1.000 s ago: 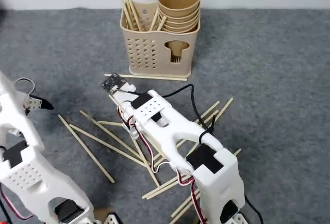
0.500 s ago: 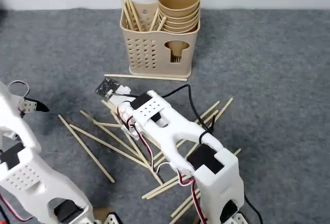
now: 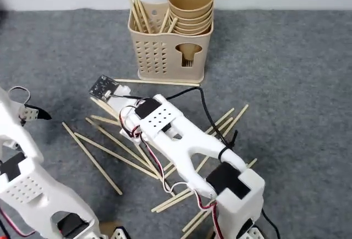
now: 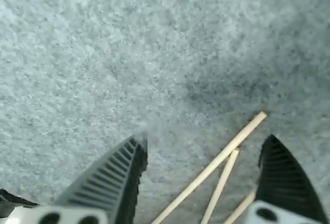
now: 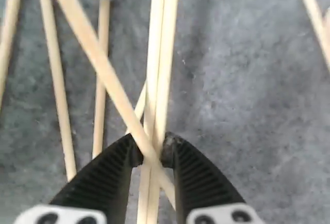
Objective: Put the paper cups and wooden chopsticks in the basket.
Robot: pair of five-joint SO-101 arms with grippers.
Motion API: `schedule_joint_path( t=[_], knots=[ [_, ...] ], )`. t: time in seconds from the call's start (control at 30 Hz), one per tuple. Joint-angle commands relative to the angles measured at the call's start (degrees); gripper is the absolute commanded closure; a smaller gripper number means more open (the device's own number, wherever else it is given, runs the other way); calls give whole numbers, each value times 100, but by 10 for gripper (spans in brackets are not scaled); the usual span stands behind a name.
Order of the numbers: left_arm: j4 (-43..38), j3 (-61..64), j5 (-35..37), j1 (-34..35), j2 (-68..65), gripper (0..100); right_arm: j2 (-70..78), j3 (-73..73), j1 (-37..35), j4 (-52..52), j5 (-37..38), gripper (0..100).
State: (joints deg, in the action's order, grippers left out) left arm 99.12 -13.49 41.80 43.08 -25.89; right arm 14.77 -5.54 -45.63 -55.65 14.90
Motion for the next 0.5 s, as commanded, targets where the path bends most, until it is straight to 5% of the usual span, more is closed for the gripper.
schedule_joint_path(
  t=[0.0, 0.47],
  knots=[
    [132, -13, -53, 26, 431, 671, -637, 334, -4, 75, 44, 991],
    [132, -13, -53, 26, 422, 671, -1763, 334, -31, 479, 0, 991]
  ],
)
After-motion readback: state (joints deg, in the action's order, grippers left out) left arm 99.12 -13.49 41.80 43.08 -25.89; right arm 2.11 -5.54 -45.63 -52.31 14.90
